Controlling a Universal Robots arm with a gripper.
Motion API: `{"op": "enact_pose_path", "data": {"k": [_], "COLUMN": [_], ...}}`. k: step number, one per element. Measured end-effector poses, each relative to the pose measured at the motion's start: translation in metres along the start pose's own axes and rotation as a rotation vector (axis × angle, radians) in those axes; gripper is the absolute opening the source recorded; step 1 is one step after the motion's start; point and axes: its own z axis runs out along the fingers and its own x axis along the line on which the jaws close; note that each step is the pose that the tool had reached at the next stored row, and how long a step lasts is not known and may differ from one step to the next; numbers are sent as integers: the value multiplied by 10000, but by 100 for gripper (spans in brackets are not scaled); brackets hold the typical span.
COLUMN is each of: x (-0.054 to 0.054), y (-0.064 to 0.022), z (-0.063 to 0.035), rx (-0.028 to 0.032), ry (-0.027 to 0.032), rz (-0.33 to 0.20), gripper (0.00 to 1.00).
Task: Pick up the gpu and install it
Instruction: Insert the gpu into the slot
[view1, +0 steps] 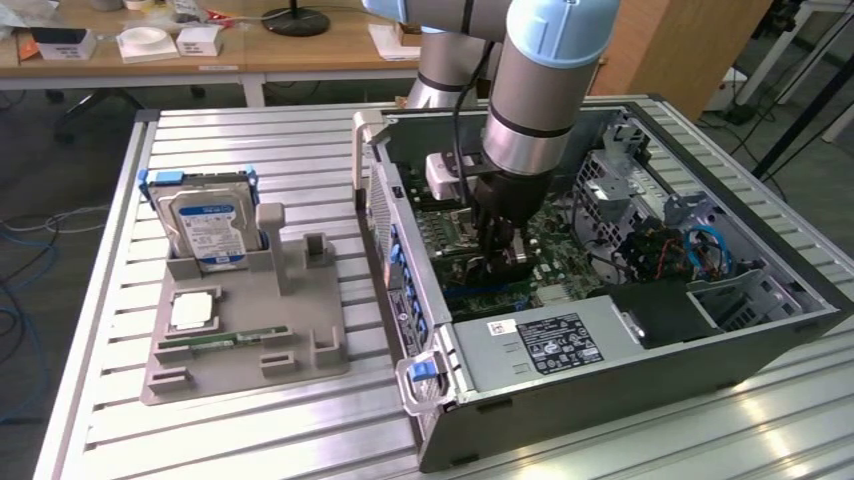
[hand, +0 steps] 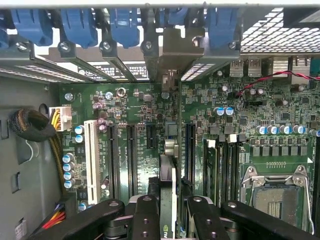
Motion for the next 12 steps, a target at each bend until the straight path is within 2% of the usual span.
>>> {"op": "enact_pose_path", "data": {"k": [3,5,8,12], "x": [-3,-2,-1,1], "y": [-1,-2,1,35], "z": [-9,-33,-34,-19], "rx": [-3,-25,-25,41], "ry": [-20,-1,1,5], "rz": [-1,-2,-4,-6], "gripper": [26,26,26,26]}}
